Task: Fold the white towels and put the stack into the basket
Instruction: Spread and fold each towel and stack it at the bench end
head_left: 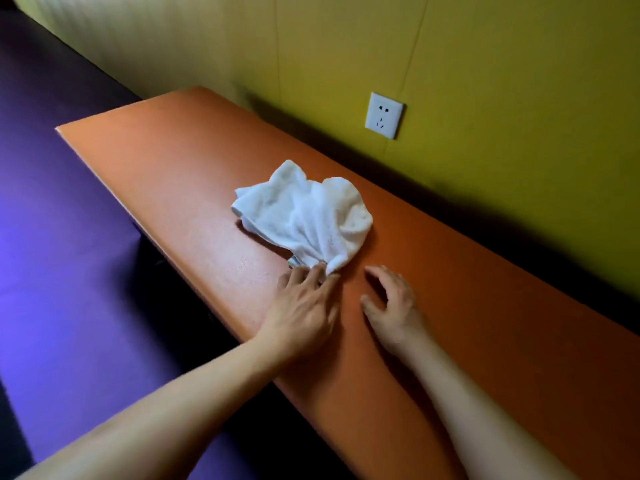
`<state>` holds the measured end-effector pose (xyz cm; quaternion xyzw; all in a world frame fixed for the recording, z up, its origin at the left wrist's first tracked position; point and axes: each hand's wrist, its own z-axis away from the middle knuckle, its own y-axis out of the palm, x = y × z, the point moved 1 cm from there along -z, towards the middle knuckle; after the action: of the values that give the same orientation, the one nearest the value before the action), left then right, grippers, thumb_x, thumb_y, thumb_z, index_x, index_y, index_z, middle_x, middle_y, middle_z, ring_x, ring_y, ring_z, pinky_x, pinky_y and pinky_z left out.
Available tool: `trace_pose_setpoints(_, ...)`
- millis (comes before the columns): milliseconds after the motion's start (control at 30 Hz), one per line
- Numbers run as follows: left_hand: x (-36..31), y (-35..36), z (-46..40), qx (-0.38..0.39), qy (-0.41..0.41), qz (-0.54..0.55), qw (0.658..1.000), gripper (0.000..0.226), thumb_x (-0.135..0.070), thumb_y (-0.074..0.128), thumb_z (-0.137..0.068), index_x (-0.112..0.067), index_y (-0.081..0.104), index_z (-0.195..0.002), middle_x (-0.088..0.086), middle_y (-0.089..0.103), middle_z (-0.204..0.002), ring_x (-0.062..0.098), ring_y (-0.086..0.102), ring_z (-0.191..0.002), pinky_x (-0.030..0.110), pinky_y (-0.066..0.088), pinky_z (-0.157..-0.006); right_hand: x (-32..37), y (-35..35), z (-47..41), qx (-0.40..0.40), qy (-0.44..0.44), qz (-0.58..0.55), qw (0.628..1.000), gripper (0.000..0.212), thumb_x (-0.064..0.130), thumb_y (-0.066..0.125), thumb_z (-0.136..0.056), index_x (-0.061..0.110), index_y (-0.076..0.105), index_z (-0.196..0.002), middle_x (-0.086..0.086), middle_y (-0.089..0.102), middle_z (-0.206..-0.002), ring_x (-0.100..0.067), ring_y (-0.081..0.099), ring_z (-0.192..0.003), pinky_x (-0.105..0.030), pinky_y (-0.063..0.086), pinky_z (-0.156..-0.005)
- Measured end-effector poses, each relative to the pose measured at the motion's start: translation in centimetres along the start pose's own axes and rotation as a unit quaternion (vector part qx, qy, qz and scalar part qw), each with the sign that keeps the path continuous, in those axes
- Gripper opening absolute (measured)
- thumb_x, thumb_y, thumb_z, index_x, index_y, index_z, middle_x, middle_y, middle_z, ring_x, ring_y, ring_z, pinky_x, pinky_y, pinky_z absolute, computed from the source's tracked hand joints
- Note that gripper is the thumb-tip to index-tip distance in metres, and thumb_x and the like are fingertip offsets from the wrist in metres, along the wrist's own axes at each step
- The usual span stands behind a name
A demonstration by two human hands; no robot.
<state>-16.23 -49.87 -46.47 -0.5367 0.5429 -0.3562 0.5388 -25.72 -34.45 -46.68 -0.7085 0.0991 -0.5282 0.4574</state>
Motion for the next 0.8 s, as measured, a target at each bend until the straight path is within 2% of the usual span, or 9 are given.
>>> trace_pose_setpoints(100, -4.3, 0.0, 3.4, 0.004, 0.035, 0.008, 0.999, 0.046, -0.044, 0.044, -0.09, -0.024, 0.057, -0.128, 0.005, 0.057, -0.128, 0.031, 0.055, -0.103, 0.044, 0.042, -0.091, -0.5, -1.9, 3.7, -0.1, 0.046, -0.11, 0.988, 0.042, 0.011, 0.061, -0.091, 0.019, 0.058, -0.132, 0.0, 0.068, -0.119, -0.015, 0.062, -0.112, -0.023, 0.043, -0.099)
trace_pose_setpoints(200, -8.4, -0.4, 6.2, 0.036, 0.083, 0.028, 0.996, 0.047, -0.046, 0.043, -0.089, -0.028, 0.056, -0.13, -0.001, 0.058, -0.123, 0.029, 0.055, -0.1, 0.043, 0.044, -0.088, -1.7, -4.3, 7.0, -0.189, 0.111, -0.121, 0.968, 0.036, 0.016, 0.061, -0.093, 0.021, 0.06, -0.128, 0.003, 0.067, -0.099, -0.017, 0.063, -0.096, -0.034, 0.049, -0.089)
trace_pose_setpoints(300, -12.3, -1.4, 8.4, 0.079, 0.131, 0.061, 0.986, 0.055, -0.046, 0.038, -0.089, -0.027, 0.051, -0.139, -0.004, 0.062, -0.12, 0.025, 0.058, -0.101, 0.042, 0.044, -0.089, -3.6, -7.0, 9.5, -0.209, 0.145, -0.112, 0.961, 0.047, 0.033, 0.065, -0.089, 0.024, 0.055, -0.134, -0.002, 0.064, -0.127, -0.023, 0.059, -0.119, -0.04, 0.047, -0.101)
trace_pose_setpoints(400, -15.9, -2.5, 9.7, 0.17, 0.179, 0.105, 0.963, 0.069, -0.046, 0.025, -0.085, -0.025, 0.038, -0.149, -0.005, 0.063, -0.125, 0.025, 0.054, -0.109, 0.042, 0.04, -0.095, -4.4, -9.6, 11.1, -0.153, 0.206, -0.13, 0.958, 0.079, 0.037, 0.071, -0.087, 0.022, 0.032, -0.154, -0.005, 0.04, -0.156, -0.022, 0.039, -0.142, -0.037, 0.033, -0.116)
trace_pose_setpoints(467, -18.0, -3.0, 10.3, 0.239, 0.203, 0.14, 0.939, 0.066, -0.04, 0.025, -0.088, -0.027, 0.031, -0.152, -0.004, 0.061, -0.131, 0.025, 0.05, -0.115, 0.043, 0.038, -0.098, -4.6, -10.9, 11.7, -0.13, 0.232, -0.153, 0.952, 0.088, 0.037, 0.073, -0.087, 0.022, 0.022, -0.157, -0.003, 0.038, -0.157, -0.02, 0.038, -0.142, -0.031, 0.032, -0.113)
trace_pose_setpoints(533, -20.0, -3.6, 10.5, 0.274, 0.21, 0.196, 0.918, 0.059, -0.033, 0.037, -0.091, -0.029, 0.034, -0.15, -0.002, 0.062, -0.13, 0.025, 0.052, -0.117, 0.041, 0.041, -0.098, -5.5, -11.9, 12.5, -0.132, 0.249, -0.163, 0.946, 0.087, 0.033, 0.075, -0.085, 0.021, 0.025, -0.156, -0.002, 0.058, -0.134, -0.016, 0.053, -0.121, -0.027, 0.039, -0.096)
trace_pose_setpoints(633, -20.8, -4.8, 9.4, 0.18, 0.17, 0.255, 0.935, 0.049, -0.026, 0.038, -0.084, -0.028, 0.054, -0.131, -0.005, 0.065, -0.114, 0.021, 0.057, -0.104, 0.04, 0.051, -0.083, -6.5, -12.7, 13.3, -0.136, 0.269, -0.124, 0.945, 0.073, 0.027, 0.074, -0.085, 0.015, 0.039, -0.148, -0.001, 0.061, -0.101, -0.023, 0.062, -0.104, -0.029, 0.044, -0.084)
trace_pose_setpoints(700, -20.4, -5.0, 7.1, 0.061, 0.16, 0.21, 0.962, 0.043, -0.005, 0.043, -0.081, -0.022, 0.061, -0.116, -0.003, 0.065, -0.102, 0.025, 0.054, -0.094, 0.043, 0.051, -0.071, -7.1, -13.2, 14.1, -0.125, 0.285, -0.105, 0.944, 0.062, 0.029, 0.07, -0.089, 0.012, 0.047, -0.144, -0.008, 0.062, -0.109, -0.028, 0.061, -0.112, -0.03, 0.045, -0.088)
trace_pose_setpoints(800, -18.7, -4.5, 2.4, -0.024, 0.182, 0.114, 0.976, 0.051, 0.004, 0.038, -0.079, -0.019, 0.062, -0.118, 0.001, 0.064, -0.109, 0.029, 0.053, -0.091, 0.046, 0.049, -0.076, -7.9, -13.3, 15.0, -0.091, 0.309, -0.066, 0.944, 0.042, 0.039, 0.066, -0.09, 0.018, 0.063, -0.126, -0.006, 0.067, -0.121, -0.026, 0.063, -0.109, -0.032, 0.051, -0.086)
